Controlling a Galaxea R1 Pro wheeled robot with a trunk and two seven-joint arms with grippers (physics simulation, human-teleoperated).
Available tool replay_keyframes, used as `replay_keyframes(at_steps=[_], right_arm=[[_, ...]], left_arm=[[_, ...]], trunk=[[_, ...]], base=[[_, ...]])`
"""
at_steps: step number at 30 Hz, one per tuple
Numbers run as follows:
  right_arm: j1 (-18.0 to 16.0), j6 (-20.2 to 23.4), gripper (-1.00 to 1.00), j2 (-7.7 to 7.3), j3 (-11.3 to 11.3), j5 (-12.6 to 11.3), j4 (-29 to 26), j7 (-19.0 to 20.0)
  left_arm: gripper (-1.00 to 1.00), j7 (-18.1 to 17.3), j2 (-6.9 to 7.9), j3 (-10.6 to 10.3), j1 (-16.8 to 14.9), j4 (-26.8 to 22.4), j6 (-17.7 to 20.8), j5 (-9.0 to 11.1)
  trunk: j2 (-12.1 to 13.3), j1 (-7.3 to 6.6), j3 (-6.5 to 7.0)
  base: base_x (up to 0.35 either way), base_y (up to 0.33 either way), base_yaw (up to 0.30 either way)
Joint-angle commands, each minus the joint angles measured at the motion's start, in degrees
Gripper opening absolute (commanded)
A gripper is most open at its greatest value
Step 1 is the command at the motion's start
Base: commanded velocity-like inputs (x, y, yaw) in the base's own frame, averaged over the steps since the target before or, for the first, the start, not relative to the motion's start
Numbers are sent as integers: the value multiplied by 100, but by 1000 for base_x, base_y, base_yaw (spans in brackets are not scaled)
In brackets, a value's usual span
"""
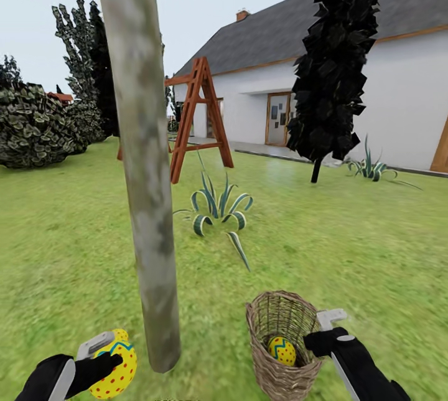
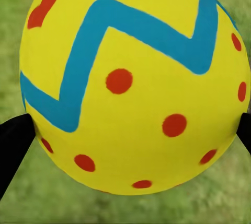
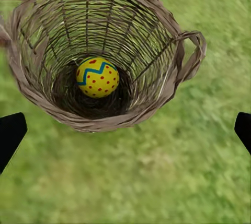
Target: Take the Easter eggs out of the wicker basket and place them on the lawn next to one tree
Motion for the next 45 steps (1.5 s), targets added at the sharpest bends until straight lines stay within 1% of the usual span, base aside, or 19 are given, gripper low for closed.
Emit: replay_keyframes(at_steps=[1, 9, 19, 22, 25, 31, 39, 40, 41, 42, 43, 45], right_arm=[[-4, 36, 100, -6, 15, 32, -12, 3], [-3, 44, 100, -6, 13, 30, -25, 3], [-4, 47, 100, -10, 7, -13, -32, 3], [-5, 47, 100, -31, -4, -30, -39, 3], [-5, 47, 100, -49, -11, -46, -41, 3], [-3, 47, 100, -50, -19, -47, -49, 3], [-1, 47, 100, -58, -38, -47, -59, -4], [-4, 48, 100, -63, -52, -47, -64, -5], [-3, 57, 100, -66, -144, -43, -161, -8], [-2, 109, 100, -60, -267, -6, -441, -10], [-2, 175, 100, -86, -364, -16, -663, 9], [-4, 212, 100, -107, -408, 9, -801, 21]], left_arm=[[-100, -20, -4, 9, -5, -3, 29, -5], [-100, -20, -13, -1, -5, 5, 29, -5], [-100, -72, -16, -19, -5, 16, 57, -5], [-100, -55, -75, -69, -5, 22, 70, -5], [-100, -43, -97, -129, -5, 23, 72, -5], [-100, -39, -93, -133, -5, 23, 72, -5], [-100, -37, -103, -133, -5, 22, 56, -5], [-100, -37, -111, -133, -5, 21, 53, -5], [-100, -37, -128, -133, -5, 22, 49, -6], [-100, -34, -136, -133, -5, 23, 48, -7], [-100, -31, -141, -135, -5, 23, 47, -10], [-100, -29, -144, -140, -5, 23, 51, -12]], trunk=[[-4, 0, -7], [-4, 0, -7], [-4, 0, -7], [-4, 0, -6], [-4, 0, 7], [-4, 0, 37], [-4, 0, 78], [-4, 0, 82], [-4, 0, 84], [-4, 0, 85], [-4, 0, 86], [-4, 0, 86]], base=[[0, 0, 291], [0, 0, 254], [-39, 38, 16], [-161, 264, -17], [-138, 290, -164], [-86, 298, -262], [181, 276, -271], [275, 156, -189], [276, 129, -77], [277, 118, -40], [277, 111, -20], [276, 100, -8]])
